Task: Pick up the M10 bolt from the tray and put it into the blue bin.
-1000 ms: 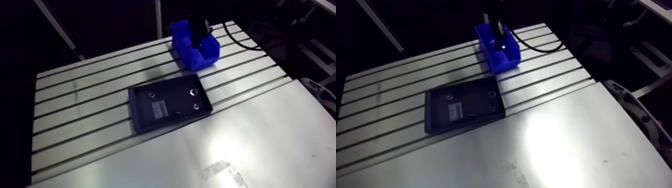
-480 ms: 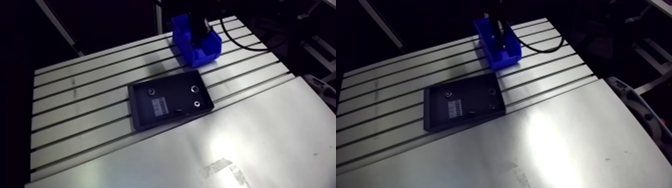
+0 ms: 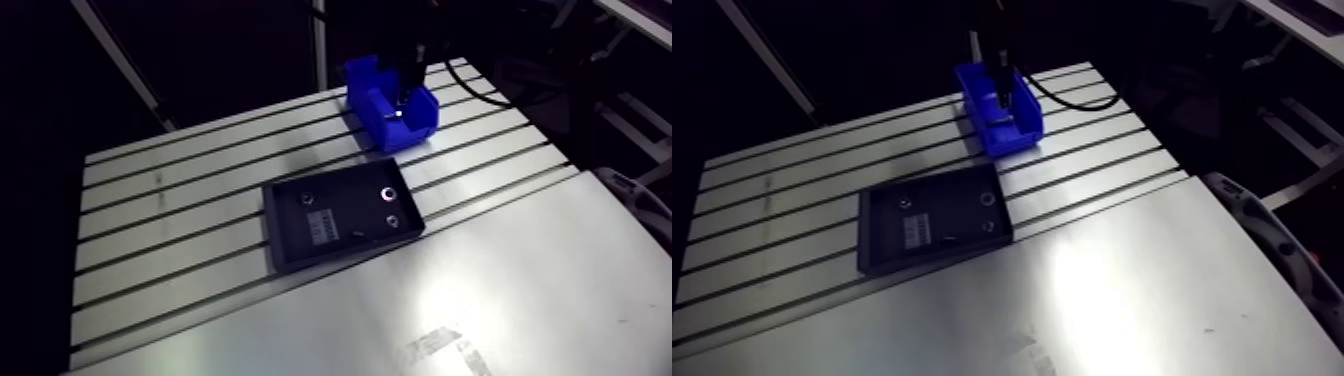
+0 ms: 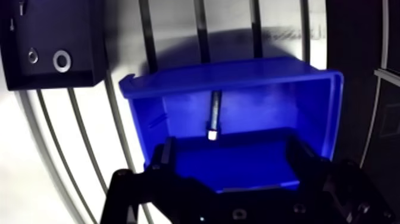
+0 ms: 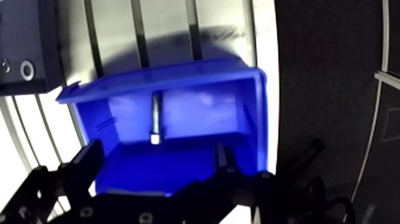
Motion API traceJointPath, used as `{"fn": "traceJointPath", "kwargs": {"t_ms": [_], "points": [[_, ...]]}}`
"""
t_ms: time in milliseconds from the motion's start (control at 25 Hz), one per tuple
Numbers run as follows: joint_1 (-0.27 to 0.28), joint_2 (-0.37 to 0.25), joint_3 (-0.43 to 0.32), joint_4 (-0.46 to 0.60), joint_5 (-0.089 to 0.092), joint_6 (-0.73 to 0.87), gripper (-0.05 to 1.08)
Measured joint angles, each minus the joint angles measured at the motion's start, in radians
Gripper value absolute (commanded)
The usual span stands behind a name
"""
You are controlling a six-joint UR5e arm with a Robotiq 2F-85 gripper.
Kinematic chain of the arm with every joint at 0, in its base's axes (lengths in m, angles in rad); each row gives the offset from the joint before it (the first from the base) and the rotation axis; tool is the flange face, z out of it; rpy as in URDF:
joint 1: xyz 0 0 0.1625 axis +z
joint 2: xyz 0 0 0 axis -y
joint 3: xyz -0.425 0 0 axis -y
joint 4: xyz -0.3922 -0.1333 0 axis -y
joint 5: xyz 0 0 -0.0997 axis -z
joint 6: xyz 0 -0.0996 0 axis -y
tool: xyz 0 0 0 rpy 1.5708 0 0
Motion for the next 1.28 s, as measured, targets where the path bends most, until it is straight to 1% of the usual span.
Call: {"fn": "traceJointPath", "kwargs": {"t_ms": [240,440,560,680,880,1040,1280], "points": [[0.004,-0.08,-0.018,0.063,0.0,0.0,0.01],[0.004,-0.142,-0.048,0.134,0.0,0.011,0.01],[0.004,-0.175,-0.065,0.177,0.0,0.039,0.01],[0.009,-0.212,-0.086,0.235,0.0,0.1,0.01],[0.028,-0.263,-0.114,0.325,0.0,0.281,0.01],[0.052,-0.303,-0.139,0.381,-0.002,0.52,0.01],[0.1,-0.35,-0.186,0.477,-0.019,0.9,0.01]]}}
